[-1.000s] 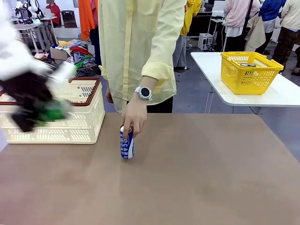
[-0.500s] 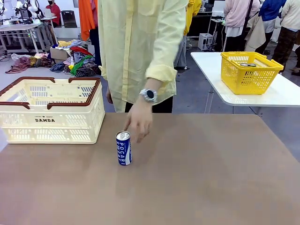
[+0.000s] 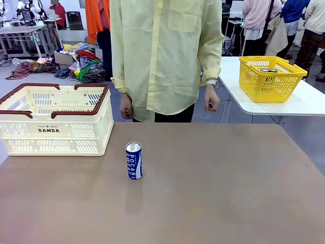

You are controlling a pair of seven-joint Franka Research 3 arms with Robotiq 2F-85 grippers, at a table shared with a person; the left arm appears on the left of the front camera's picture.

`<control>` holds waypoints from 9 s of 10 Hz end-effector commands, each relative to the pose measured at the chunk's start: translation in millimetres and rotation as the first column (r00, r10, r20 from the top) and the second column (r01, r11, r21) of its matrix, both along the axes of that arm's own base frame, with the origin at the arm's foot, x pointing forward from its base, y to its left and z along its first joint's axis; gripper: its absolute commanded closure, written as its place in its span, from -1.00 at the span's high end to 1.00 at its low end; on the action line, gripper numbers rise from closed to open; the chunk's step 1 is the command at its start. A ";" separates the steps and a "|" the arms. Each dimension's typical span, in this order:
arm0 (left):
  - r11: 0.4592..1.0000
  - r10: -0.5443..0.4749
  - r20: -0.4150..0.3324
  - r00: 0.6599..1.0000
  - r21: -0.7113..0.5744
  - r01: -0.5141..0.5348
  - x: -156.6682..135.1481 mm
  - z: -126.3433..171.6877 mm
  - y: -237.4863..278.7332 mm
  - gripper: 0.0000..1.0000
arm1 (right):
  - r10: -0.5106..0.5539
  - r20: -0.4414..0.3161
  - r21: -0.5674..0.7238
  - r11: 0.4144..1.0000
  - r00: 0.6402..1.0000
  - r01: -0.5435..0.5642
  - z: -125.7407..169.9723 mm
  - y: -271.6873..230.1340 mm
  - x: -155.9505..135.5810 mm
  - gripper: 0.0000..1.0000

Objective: Place the drinks into the Shopping basket.
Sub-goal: Pick up one drink and place it into the Shopping basket.

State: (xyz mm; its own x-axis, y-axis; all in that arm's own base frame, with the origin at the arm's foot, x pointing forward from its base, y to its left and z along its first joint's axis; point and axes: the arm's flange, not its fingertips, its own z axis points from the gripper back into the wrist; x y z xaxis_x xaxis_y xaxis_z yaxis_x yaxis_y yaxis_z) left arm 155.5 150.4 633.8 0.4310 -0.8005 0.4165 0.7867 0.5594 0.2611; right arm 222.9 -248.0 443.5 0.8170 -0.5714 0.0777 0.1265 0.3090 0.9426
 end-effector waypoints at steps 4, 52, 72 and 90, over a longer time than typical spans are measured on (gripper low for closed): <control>0.920 -0.318 0.026 0.948 0.253 0.301 168.6 -15.9 -105.3 -1.00 | 0.008 0.022 -0.002 1.000 1.000 -0.008 0.4 -1.1 -1.5 1.00; 0.444 -0.315 -0.332 0.889 -0.880 -0.171 137.0 -164.9 20.4 1.00 | 0.008 0.022 -0.002 1.000 1.000 -0.008 0.4 -1.1 -1.5 1.00; 0.786 0.415 -0.607 0.677 -0.135 -0.603 221.4 -101.8 -396.5 1.00 | 0.008 0.022 -0.002 1.000 1.000 -0.008 0.4 -1.1 -1.5 1.00; 0.589 0.084 -0.687 0.722 -0.550 -0.592 135.6 -25.1 -62.4 1.00 | 0.008 0.022 -0.002 1.000 1.000 -0.008 0.4 -1.1 -1.5 1.00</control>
State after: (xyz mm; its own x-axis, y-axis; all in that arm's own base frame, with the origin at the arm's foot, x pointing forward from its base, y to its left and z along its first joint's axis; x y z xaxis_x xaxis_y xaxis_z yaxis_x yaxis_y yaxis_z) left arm 283.2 102.6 615.3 0.9383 -0.0786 0.3367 0.3051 0.6461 -0.6996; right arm 222.4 -248.4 443.2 0.8163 -0.5727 0.0756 0.1292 0.3086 0.9424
